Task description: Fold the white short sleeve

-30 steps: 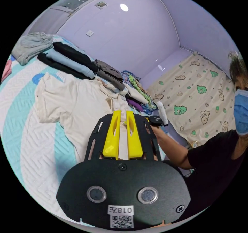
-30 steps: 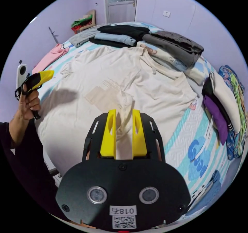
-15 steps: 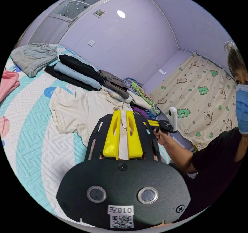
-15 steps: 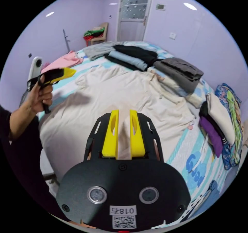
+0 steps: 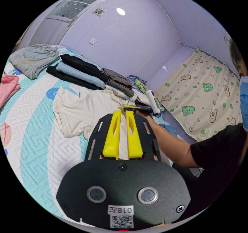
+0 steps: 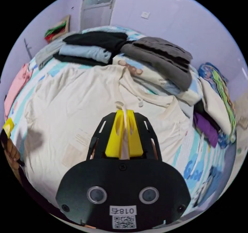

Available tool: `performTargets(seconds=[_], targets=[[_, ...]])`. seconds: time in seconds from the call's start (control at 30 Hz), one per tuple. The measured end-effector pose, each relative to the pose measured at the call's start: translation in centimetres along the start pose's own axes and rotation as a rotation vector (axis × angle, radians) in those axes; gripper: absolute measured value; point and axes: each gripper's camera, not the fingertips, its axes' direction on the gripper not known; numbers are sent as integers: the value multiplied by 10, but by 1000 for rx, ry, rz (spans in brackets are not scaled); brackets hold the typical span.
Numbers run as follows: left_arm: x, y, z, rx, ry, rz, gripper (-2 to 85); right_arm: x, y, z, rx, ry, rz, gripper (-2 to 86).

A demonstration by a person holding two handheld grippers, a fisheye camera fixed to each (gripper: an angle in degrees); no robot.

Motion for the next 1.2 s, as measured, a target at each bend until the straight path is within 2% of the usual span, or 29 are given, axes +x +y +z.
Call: performTargets(seconds=[0.1, 0.17, 0.23, 0.37, 0.43, 0.5, 0.57, 0.8, 0.9, 1.1, 1.2], targets=[[-5, 5, -6, 13, 9, -16, 40, 30, 25, -35, 201, -67, 273, 15], [-6, 9, -9, 16, 12, -18, 40, 41, 42, -53, 343, -151, 376, 14], [-7, 12, -9, 12, 11, -13, 39, 38, 47, -59, 421, -218, 356, 16], [-8, 17, -10, -3, 5, -4, 38, 0, 21, -27, 228, -227, 98, 39], [-10, 19, -11, -9, 5, -7, 38, -10, 13, -5, 107, -208, 50, 75], [-13, 20, -13, -12, 8, -10, 39, -10, 10, 9, 16, -272, 35, 122], [-14, 22, -18, -11, 11, -12, 39, -7, 12, 3, 13, -323, 29, 133], [-16, 28, -37, 18, 10, -22, 38, 45, 80, -92, 317, -454, 88, 101], [-15, 31, -44, 27, 14, -27, 38, 34, 111, -104, 246, -492, -34, 84], [-8, 37, -54, 18, 12, -17, 39, -26, 125, -73, 44, -219, -259, 85], [-5, 39, -60, 15, 5, -13, 38, -43, 116, -53, -15, -149, -322, 84]])
